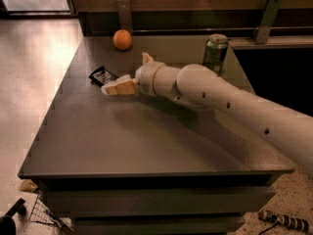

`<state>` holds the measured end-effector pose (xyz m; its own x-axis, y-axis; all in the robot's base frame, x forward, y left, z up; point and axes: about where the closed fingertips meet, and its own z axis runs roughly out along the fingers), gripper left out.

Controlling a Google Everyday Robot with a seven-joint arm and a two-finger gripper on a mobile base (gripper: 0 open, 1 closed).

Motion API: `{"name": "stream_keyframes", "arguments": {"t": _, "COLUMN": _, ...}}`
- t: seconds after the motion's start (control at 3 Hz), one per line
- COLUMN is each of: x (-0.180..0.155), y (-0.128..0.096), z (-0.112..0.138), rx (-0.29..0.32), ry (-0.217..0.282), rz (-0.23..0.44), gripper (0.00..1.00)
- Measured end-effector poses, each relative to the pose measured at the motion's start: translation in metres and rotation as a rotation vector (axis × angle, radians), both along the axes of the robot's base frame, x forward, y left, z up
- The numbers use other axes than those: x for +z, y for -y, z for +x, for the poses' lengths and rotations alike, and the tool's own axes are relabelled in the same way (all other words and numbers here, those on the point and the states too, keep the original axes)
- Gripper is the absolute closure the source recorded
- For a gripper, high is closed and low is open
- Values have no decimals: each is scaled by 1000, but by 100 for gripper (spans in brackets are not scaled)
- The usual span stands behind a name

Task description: Pick rxbar chocolate

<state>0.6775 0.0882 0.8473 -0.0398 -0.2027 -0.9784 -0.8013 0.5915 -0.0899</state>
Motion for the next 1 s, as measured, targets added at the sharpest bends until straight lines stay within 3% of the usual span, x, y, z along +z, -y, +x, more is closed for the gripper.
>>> {"name": "stream_keyframes", "arguments": {"t": 0.67, "x": -23, "y": -32, "z": -18, "rx": 30, "ry": -68, "rz": -30, "gripper": 0}}
{"name": "stream_keyframes", "arguments": {"t": 1.0, "x": -40, "y": -42, "z": -27, "rx": 28, "ry": -105, "rz": -17, "gripper": 15}}
